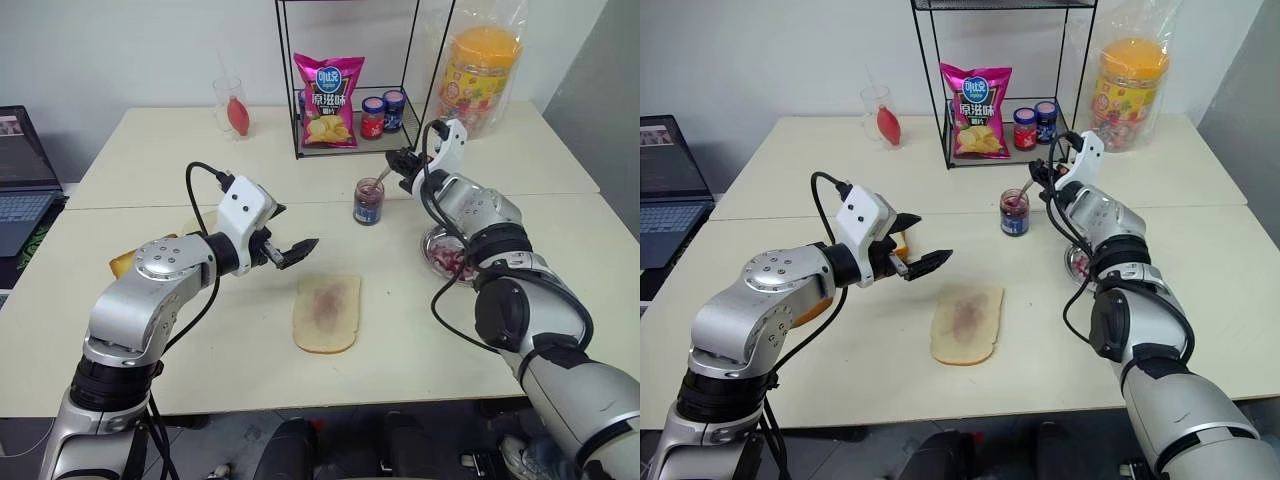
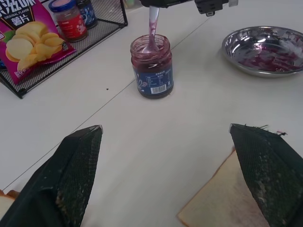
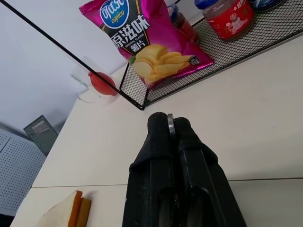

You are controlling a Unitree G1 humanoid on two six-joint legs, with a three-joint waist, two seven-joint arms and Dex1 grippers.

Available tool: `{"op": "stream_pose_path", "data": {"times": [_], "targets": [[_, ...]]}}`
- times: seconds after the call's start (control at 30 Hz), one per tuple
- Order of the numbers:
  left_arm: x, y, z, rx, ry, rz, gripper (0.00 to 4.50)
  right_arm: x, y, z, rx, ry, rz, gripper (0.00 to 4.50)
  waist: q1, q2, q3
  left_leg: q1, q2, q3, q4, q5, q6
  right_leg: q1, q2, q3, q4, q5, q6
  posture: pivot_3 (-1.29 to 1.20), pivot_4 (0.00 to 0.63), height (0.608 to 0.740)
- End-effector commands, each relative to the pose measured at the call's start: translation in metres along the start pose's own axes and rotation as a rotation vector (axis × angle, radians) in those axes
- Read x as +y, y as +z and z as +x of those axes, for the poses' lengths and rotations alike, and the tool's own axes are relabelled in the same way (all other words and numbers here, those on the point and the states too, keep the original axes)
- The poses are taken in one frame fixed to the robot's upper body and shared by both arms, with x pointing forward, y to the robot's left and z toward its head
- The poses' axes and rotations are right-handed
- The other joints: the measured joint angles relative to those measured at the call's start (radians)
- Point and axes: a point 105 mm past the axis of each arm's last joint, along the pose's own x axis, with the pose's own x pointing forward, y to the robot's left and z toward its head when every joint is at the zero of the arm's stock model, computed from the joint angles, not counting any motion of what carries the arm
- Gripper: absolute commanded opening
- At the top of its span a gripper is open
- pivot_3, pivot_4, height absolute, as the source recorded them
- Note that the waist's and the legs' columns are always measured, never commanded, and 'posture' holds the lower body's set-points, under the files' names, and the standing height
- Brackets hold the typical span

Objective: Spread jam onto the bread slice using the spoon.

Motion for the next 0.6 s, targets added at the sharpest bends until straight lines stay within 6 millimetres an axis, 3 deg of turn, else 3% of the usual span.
{"op": "stream_pose_path", "data": {"times": [0.03, 0.6], "targets": [[-0.0007, 0.0120, -0.0005, -0.040, 0.000, 0.039, 4.50, 0.0209, 0.0339, -0.0013, -0.099, 0.062, -0.044, 0.04, 0.000, 0.000, 0.000, 0.000, 0.000, 0.000, 0.000, 0.000, 0.000, 0.000, 0.000, 0.000, 0.000, 0.000, 0.000, 0.00, 0.150, 0.740], [-0.0010, 0.0169, 0.0008, -0.046, -0.009, 0.047, 4.50, 0.0154, 0.0438, -0.0068, -0.142, 0.071, 0.027, 0.04, 0.000, 0.000, 0.000, 0.000, 0.000, 0.000, 0.000, 0.000, 0.000, 0.000, 0.000, 0.000, 0.000, 0.000, 0.000, 0.00, 0.150, 0.740]]}}
